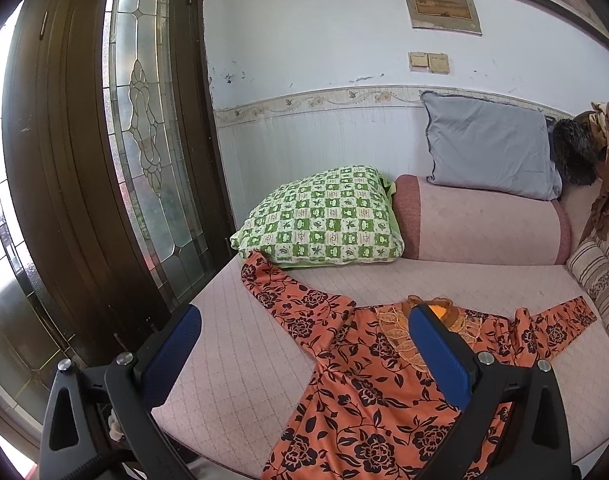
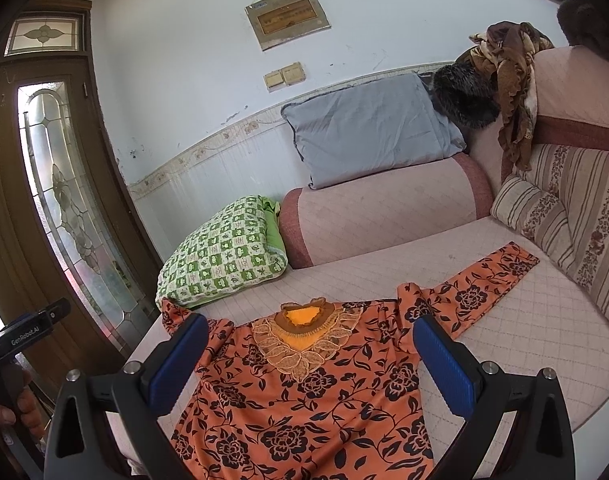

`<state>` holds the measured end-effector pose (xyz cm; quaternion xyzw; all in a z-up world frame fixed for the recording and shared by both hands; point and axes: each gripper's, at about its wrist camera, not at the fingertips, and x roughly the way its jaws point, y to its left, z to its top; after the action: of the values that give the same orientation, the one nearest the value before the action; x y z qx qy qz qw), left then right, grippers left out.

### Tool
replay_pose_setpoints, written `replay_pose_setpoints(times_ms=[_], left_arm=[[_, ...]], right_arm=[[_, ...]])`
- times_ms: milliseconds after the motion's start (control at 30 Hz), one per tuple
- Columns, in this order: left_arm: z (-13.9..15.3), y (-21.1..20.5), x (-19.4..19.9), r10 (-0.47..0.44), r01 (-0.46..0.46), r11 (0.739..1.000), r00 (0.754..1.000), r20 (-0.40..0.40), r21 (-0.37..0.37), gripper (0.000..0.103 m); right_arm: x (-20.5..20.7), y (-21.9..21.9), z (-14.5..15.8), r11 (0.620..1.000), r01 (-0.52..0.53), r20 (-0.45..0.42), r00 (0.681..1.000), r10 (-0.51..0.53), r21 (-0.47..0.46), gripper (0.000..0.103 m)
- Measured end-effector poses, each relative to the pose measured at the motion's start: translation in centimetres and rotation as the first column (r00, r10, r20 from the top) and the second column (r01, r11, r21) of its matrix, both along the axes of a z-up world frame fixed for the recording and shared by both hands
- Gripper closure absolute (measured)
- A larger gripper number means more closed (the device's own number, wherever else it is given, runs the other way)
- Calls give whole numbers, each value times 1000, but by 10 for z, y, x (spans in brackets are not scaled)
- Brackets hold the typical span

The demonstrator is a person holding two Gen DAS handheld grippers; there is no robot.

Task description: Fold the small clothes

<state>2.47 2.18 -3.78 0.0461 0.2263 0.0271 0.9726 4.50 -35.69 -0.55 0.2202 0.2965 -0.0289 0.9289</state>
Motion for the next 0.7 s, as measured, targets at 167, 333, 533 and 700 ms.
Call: replay_pose_setpoints(times_ms=[167,333,533,700], left_arm=[[-2,-2,0,-9,9,1000,1000,-7,4,0],[-3,-4,1,-13,13,1000,1000,-8,9,0],[-4,-6,2,-14,14,1000,1000,-9,11,0],[-5,-8,4,-17,17,1000,1000,-12,16,0]], right_arm=[[1,-1,-2,1000,2,-5,1000,-2,4,0],[2,-2,-5,1000,5,-12,1000,-5,10,0],[2,-3,-7,1000,7,-17,1000,-7,14,0],[3,-4,-9,1000,9,-19,1000,-9,14,0]])
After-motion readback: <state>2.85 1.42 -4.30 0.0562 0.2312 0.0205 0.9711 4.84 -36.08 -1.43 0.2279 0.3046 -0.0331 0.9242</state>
